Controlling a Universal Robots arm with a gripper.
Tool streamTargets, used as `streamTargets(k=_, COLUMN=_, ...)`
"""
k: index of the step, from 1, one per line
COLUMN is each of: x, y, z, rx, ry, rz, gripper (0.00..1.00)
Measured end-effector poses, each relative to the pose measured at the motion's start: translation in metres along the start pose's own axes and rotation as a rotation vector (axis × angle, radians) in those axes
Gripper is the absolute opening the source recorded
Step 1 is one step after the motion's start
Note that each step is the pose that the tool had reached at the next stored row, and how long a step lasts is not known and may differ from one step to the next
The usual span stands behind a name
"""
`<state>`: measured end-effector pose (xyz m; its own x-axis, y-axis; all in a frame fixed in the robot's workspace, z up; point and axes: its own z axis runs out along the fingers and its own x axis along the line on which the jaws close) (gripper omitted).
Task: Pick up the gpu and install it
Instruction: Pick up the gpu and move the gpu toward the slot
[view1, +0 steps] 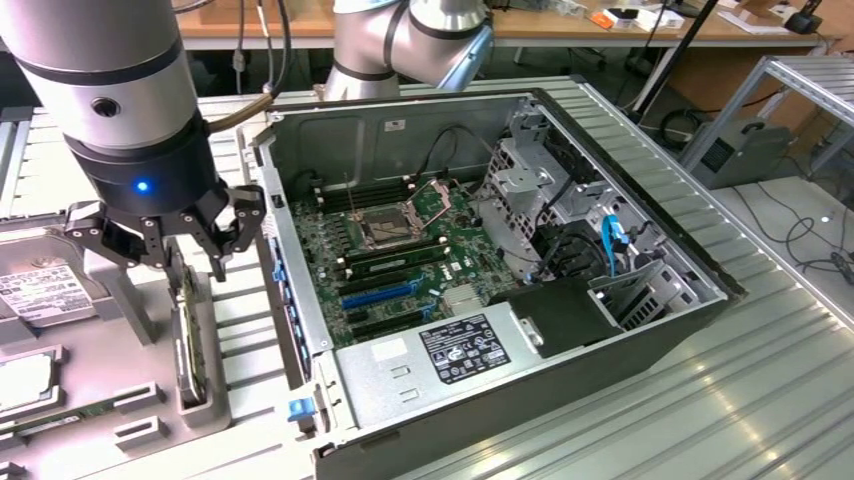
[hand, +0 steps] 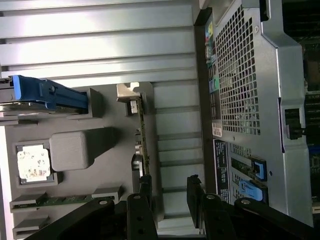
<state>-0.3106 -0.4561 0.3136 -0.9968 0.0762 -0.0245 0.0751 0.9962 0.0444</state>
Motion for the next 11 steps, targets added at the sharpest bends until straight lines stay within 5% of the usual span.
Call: streamTargets(k=11, x=0.0002, y=-0.0001, z=0.0070, rx=-0.0001, ry=0.0000, rz=0.000, gripper=0.42)
